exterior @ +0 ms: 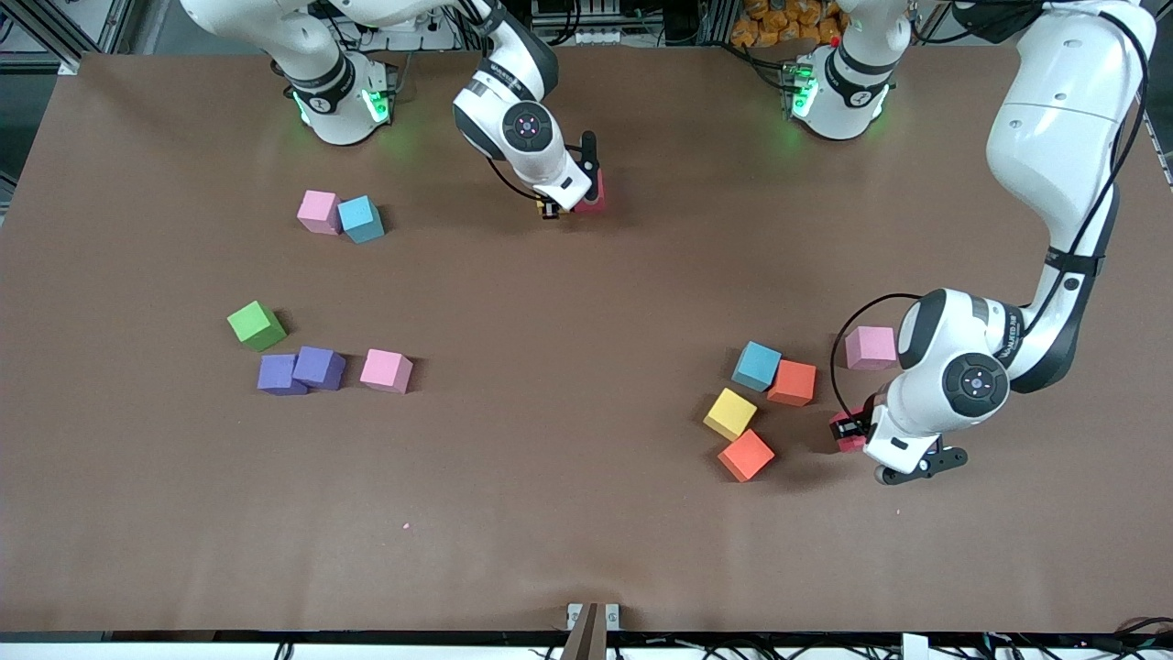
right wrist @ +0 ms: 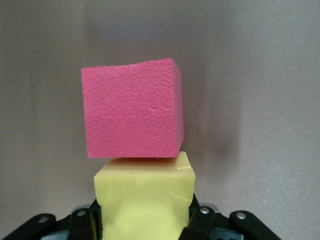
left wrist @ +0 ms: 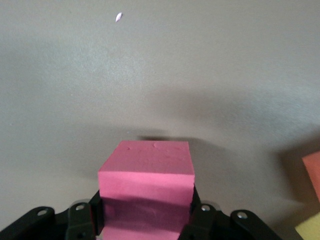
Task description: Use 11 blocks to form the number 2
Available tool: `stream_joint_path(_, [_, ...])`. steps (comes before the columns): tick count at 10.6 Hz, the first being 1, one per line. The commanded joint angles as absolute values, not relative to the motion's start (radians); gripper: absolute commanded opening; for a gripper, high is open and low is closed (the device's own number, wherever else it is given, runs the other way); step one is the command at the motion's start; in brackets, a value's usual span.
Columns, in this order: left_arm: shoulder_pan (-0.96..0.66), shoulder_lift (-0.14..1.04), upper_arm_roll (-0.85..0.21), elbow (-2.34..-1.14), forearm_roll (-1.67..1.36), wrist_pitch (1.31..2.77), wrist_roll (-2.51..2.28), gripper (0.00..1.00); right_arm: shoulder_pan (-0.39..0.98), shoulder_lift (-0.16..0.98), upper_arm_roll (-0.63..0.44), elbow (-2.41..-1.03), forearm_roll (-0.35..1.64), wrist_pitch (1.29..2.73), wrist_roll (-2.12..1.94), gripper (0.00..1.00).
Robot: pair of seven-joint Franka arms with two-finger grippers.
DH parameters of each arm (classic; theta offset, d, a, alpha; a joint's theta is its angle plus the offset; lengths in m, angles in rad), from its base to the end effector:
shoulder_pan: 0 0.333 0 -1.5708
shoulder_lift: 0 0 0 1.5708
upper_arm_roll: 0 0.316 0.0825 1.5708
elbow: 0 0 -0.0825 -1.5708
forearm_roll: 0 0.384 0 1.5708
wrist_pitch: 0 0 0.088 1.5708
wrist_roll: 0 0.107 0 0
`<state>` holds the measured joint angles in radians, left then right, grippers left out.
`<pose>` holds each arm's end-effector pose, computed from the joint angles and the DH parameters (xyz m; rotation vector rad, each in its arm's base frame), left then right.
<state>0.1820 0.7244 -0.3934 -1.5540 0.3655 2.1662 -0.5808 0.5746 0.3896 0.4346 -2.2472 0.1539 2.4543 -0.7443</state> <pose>0.6918 -0.0928 0.2406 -3.0675 -0.3680 0.0426 0.2746 0.4495 0.1957 -2.0110 -2.0908 0.2735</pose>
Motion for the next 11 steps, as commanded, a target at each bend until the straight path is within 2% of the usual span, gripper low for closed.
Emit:
stream_joint_path(1, [0.195, 0.667, -0.425, -1.572, 0.380, 2.097, -0.558, 0.27, 0.581, 0.407, 0.437, -2.226, 0.172, 2.457, -0.735, 0.54])
stream_joint_path(2, [0.195, 0.646, -0.436, -1.577, 0.365, 2.074, -0.566, 0.27, 0.581, 0.407, 0.437, -2.224, 0.170, 2.457, -0.736, 0.84])
stream_joint_path(3, [0.198, 0.634, -0.440, -1.577, 0.300, 2.054, -0.578, 0.27, 0.580, 0.407, 0.437, -2.224, 0.170, 2.457, -0.739, 1.00])
stream_joint_path(6, [0.184, 0.583, -0.452, -1.580, 0.215, 1.988, -0.719, 0.26, 0.578, 0.405, 0.439, -2.224, 0.172, 2.453, -0.733, 1.00])
stream_joint_path(11, [0.181, 0.564, -0.575, -1.592, 0.213, 1.872, -1.241, 0.17, 0.571, 0.353, 0.443, -2.226, 0.212, 2.395, -0.732, 1.00])
